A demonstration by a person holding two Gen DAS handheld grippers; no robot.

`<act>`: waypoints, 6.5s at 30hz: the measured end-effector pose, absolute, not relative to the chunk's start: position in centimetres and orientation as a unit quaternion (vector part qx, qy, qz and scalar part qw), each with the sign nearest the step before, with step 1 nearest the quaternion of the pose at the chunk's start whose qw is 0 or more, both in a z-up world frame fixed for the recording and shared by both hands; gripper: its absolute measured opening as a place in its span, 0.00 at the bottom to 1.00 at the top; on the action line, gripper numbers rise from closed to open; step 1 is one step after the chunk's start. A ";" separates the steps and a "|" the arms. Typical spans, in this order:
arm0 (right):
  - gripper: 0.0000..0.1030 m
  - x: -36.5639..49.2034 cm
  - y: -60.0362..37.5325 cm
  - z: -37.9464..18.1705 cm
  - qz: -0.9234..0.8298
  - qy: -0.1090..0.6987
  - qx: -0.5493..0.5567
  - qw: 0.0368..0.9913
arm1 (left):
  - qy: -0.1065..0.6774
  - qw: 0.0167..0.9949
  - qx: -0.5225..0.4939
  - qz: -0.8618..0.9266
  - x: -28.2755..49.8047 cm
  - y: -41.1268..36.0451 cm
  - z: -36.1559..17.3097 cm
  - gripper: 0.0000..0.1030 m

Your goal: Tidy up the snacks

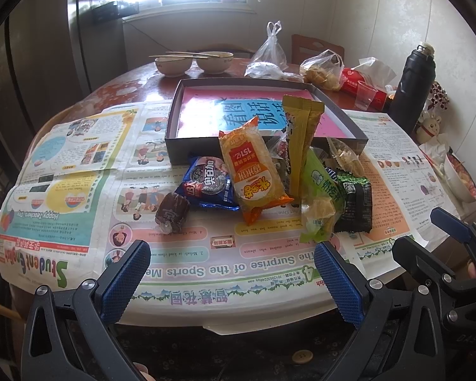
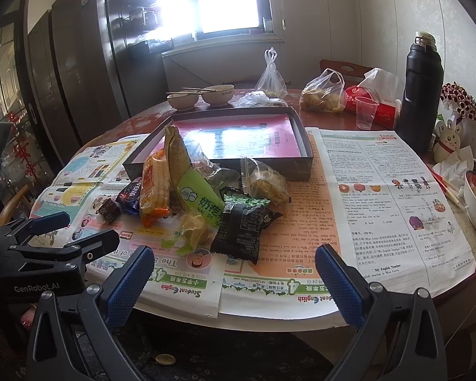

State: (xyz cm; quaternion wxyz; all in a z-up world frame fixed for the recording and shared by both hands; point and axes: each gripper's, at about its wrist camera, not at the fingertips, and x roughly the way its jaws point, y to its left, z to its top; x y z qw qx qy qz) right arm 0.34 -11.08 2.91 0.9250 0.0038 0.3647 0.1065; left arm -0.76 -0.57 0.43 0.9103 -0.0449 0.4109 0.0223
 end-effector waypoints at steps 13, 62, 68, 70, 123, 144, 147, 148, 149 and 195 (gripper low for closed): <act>0.99 0.5 -11.2 2.7 0.106 0.367 0.004 0.924 | 0.413 0.909 -0.047 0.023 -0.6 -0.5 0.2 1.00; 0.66 7.7 -11.4 -1.7 0.083 0.436 0.034 0.896 | 0.448 0.888 -0.091 0.044 4.8 6.8 -3.8 0.88; 0.52 7.9 -10.9 -1.8 0.099 0.432 0.022 0.896 | 0.450 0.888 -0.087 0.042 5.3 6.7 -4.2 0.79; 0.46 7.8 -11.0 -1.7 0.101 0.427 0.019 0.898 | 0.449 0.888 -0.087 0.042 5.4 6.8 -4.1 0.74; 0.39 9.0 -13.3 2.1 0.112 0.366 0.050 0.923 | 0.423 0.903 -0.067 0.037 2.5 8.8 -4.4 0.45; 0.39 9.8 -13.4 3.6 0.119 0.341 0.054 0.931 | 0.351 0.931 -0.096 0.038 5.4 9.4 -0.6 0.35; 0.39 10.6 -13.3 4.0 0.117 0.335 0.052 0.933 | 0.341 0.935 -0.097 0.027 7.0 9.1 0.6 0.35; 0.39 11.0 -13.3 4.1 0.116 0.334 0.050 0.934 | 0.338 0.936 -0.100 0.024 7.6 9.0 1.0 0.35; 0.39 11.5 -13.3 4.2 0.115 0.332 0.049 0.935 | 0.336 0.936 -0.101 0.019 8.4 8.9 1.4 0.35; 0.41 22.2 -13.4 -0.8 0.110 0.424 0.034 0.898 | 0.420 0.901 -0.098 -0.039 21.3 5.5 -1.5 0.37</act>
